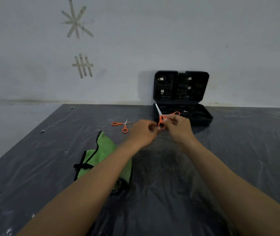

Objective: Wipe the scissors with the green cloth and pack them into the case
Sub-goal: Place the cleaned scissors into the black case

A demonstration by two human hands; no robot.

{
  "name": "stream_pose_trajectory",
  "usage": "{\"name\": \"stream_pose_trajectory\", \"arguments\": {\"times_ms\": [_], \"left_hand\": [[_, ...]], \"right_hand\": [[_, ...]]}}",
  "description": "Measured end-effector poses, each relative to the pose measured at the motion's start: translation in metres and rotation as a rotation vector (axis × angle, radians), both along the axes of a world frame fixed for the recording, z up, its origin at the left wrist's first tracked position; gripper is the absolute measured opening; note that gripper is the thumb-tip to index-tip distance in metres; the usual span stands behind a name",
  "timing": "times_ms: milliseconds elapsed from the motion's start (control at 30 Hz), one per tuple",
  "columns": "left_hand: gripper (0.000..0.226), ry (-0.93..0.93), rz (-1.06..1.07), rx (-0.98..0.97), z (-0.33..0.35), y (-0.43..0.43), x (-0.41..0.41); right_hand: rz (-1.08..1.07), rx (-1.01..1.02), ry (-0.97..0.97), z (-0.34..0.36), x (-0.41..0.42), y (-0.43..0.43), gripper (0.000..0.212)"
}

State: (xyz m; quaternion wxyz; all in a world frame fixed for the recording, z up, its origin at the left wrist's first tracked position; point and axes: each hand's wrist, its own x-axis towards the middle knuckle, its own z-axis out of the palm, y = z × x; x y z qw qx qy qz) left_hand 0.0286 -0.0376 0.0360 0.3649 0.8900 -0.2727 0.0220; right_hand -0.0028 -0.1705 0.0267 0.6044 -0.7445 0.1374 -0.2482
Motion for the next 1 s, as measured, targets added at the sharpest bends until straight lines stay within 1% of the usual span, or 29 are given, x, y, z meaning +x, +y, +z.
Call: {"name": "stream_pose_trajectory", "arguments": {"times_ms": [100, 133, 267, 333, 433, 533, 600, 700, 867, 1000], "left_hand": [[0.037, 0.011, 0.029, 0.083, 0.001, -0.015, 0.018], [0.037, 0.009, 0.035, 0.098, 0.001, -0.018, 0.024], [0.032, 0.007, 0.059, 0.133, 0.003, -0.025, 0.047], [0.031, 0.012, 0.068, 0.137, 0.003, -0.026, 0.056], [0.028, 0.011, 0.074, 0.140, 0.003, -0.028, 0.066], [0.028, 0.008, 0.081, 0.156, 0.000, -0.029, 0.074], [0.030, 0.002, 0.084, 0.166, -0.002, -0.030, 0.078], [0.032, -0.001, 0.086, 0.181, -0.005, -0.029, 0.085], [0.031, 0.004, 0.098, 0.180, -0.009, -0.026, 0.096], [0.029, 0.000, 0.111, 0.182, -0.009, -0.017, 0.105]], "right_hand": [[-0.033, -0.371, 0.063, 0.006, 0.020, -0.039, 0.011], [-0.029, -0.451, 0.085, 0.008, 0.026, -0.049, 0.009], [-0.041, -0.801, 0.254, 0.018, 0.058, -0.077, 0.015], [-0.037, -0.920, 0.303, 0.022, 0.074, -0.085, 0.018], [-0.008, -0.997, 0.340, 0.020, 0.096, -0.092, 0.021], [0.029, -1.042, 0.416, 0.016, 0.107, -0.095, 0.021], [0.062, -1.053, 0.458, 0.011, 0.111, -0.098, 0.017], [0.088, -1.042, 0.466, 0.005, 0.115, -0.102, 0.016], [0.071, -1.123, 0.541, 0.006, 0.116, -0.105, 0.030], [0.018, -1.095, 0.494, 0.005, 0.112, -0.102, 0.035]]}}
